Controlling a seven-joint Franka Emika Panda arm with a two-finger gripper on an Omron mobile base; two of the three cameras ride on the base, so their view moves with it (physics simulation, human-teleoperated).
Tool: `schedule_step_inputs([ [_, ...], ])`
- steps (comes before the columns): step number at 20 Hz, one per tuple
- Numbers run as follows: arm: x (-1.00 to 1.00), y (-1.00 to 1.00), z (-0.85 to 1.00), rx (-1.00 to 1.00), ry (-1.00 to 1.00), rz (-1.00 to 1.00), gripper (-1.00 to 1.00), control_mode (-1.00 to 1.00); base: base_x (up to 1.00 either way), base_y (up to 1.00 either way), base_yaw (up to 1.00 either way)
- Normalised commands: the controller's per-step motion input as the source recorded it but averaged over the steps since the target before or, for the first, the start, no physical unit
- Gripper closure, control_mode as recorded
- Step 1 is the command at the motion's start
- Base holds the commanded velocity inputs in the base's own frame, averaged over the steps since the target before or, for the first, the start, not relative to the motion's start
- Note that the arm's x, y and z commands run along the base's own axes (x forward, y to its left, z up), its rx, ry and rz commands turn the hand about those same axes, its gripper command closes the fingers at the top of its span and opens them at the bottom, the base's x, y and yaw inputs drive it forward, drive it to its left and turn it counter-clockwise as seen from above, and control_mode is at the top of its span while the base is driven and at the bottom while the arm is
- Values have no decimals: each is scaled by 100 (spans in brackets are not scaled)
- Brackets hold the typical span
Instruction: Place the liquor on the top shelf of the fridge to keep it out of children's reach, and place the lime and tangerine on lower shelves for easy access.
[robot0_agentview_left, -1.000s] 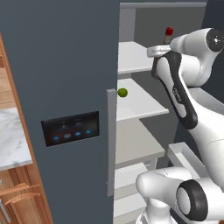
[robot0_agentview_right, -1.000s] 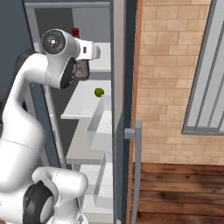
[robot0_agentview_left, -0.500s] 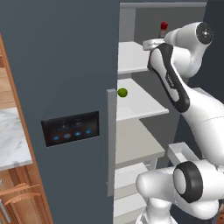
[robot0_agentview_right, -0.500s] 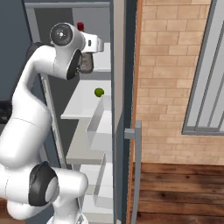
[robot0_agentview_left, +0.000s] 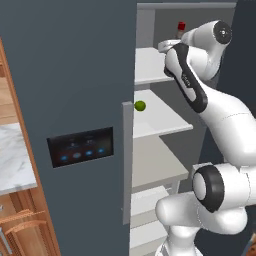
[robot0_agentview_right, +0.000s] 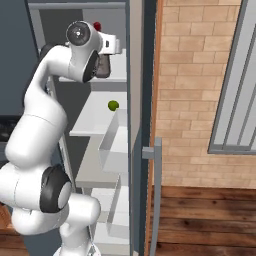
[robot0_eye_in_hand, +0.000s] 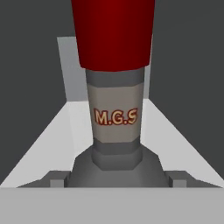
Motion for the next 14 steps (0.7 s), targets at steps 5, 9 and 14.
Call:
schedule_step_inputs([
  [5,48,-7,0,0,0,0,100,-100,0,0,0],
  [9,49,-8,-7,0,0,0,100,-100,0,0,0],
  [14,44,-3,-19,0,0,0,100,-100,0,0,0],
])
